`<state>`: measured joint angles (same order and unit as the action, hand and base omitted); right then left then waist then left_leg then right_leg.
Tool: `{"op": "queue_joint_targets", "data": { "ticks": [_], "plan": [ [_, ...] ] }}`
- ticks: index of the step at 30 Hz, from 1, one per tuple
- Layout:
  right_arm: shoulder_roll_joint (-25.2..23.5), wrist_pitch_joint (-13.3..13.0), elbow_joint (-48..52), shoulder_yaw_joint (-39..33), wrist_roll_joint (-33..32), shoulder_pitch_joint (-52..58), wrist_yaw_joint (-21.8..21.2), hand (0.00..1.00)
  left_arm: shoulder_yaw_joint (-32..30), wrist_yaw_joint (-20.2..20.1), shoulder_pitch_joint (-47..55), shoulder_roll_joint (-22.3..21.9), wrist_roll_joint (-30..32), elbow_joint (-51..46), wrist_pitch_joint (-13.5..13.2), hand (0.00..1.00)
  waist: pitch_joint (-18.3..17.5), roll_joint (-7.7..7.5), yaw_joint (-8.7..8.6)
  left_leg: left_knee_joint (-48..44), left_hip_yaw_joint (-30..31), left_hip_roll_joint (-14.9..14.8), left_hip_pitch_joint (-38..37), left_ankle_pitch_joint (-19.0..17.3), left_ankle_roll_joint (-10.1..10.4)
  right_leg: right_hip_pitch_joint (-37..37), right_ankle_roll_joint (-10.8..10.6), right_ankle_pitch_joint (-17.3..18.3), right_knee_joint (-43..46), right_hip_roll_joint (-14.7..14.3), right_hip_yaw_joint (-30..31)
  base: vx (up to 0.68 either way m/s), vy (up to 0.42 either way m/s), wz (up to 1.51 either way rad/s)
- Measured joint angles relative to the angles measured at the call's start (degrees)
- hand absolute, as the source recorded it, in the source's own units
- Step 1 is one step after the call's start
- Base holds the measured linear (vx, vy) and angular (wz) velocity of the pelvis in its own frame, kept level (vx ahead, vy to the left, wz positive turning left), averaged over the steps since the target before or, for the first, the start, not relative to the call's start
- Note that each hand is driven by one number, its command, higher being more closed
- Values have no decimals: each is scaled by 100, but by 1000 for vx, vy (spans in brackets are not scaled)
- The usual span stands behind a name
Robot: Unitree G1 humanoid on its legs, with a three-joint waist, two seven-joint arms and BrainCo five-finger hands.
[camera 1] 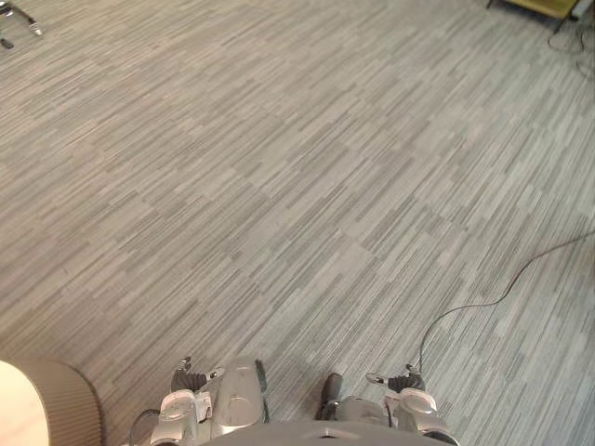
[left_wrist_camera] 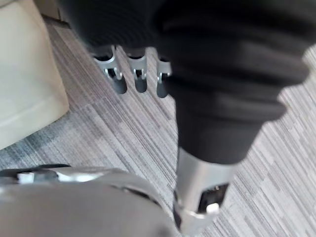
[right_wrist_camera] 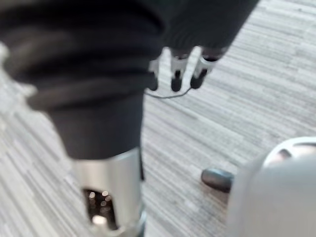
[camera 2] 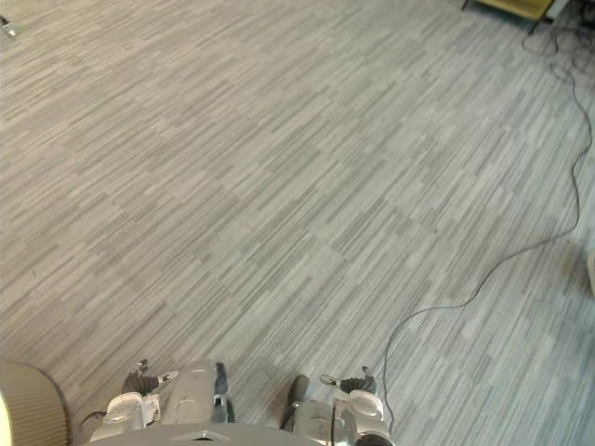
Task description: Pick up cushions and gather them together orderly.
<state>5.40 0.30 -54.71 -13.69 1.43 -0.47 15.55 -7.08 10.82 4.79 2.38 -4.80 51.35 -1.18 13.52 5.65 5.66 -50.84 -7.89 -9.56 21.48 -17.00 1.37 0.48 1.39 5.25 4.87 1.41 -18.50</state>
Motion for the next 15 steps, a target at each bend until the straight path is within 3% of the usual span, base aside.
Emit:
{"op": "queue_joint_targets", "data": {
  "ticks": [1, 2, 3, 4, 5, 7, 8, 11, 12, 14, 15],
  "plan": [
    [-20, 0, -10, -59, -1, 2, 2, 0, -14, 2, -2, 2, 0, -7, 0, 0, 29, -43, 56, 596, 50, 181, 60, 7, 31, 86, -64, 40, -2, 113, 102, 340, 195, -45],
    [-29, 0, -28, -110, -1, 18, 4, 0, -20, 2, 24, 5, 47, -11, 2, 0, 48, -72, 75, 1706, 203, 455, 42, 210, 168, 266, -234, 191, -21, 263, 215, 401, 267, -52],
    [-17, -7, -26, -108, 0, 20, 3, 0, -6, 1, 72, -24, 63, -11, 3, 0, 18, -14, 86, 2598, 339, 532, -24, 536, 293, 364, -355, 276, -26, 284, 316, 442, 319, -59],
    [-3, -4, -38, -96, -2, 39, 3, 0, 0, -1, 163, -44, 65, 23, 8, 0, 8, 13, 134, 2994, 319, 513, -188, 1235, 245, 432, -479, 359, -37, 285, 511, 355, 243, -77],
    [-95, -9, -22, -50, -4, 5, 2, 0, -16, 0, 157, -39, 66, 87, 7, 0, -13, -85, 242, 3151, 120, 624, -373, 1291, 70, 514, -486, 366, -101, 362, 695, 423, 184, -60],
    [-181, -7, -29, -2, -4, -34, 0, 0, -8, 1, 103, 31, 71, 99, -1, 0, 3, -192, 235, 3019, 49, 668, -346, 1088, 16, 536, -439, 317, -18, 342, 835, 373, 89, -30],
    [-215, -9, -32, -4, -2, -37, 0, 0, -37, 1, 108, 75, 72, 118, 3, 0, 9, -257, 349, 2686, -40, 702, -338, 788, -150, 623, -442, 312, -46, 371, 933, 296, 90, -30],
    [-279, -4, -25, -8, 5, -13, -4, 0, -210, -1, 173, 50, 72, 120, 5, 0, -66, -382, 343, 2480, -219, 797, -438, 564, -394, 709, -549, 382, 32, 546, 1194, 339, 170, -24],
    [-320, -6, -16, -15, 8, 15, -8, 0, -252, -1, 191, 54, 87, 128, 7, 0, -142, -476, 343, 2508, -293, 889, -508, 439, -437, 626, -669, 461, 248, 663, 1272, 264, 137, -30],
    [-342, -6, -22, -104, 14, 31, -9, 0, -286, 0, 204, 30, 159, 153, 10, 0, -208, -509, 352, 2579, -447, 941, -705, 245, -460, 290, -964, 664, 1158, 813, 1485, 281, 133, -35],
    [-387, -2, -17, -117, 18, 117, -22, 0, -244, 1, 256, 77, 166, 164, 12, 0, -280, -573, 297, 2691, -584, 1020, -973, 143, -539, -235, -1244, 807, 2528, 953, 1630, 249, 99, -23]
  ]
}}
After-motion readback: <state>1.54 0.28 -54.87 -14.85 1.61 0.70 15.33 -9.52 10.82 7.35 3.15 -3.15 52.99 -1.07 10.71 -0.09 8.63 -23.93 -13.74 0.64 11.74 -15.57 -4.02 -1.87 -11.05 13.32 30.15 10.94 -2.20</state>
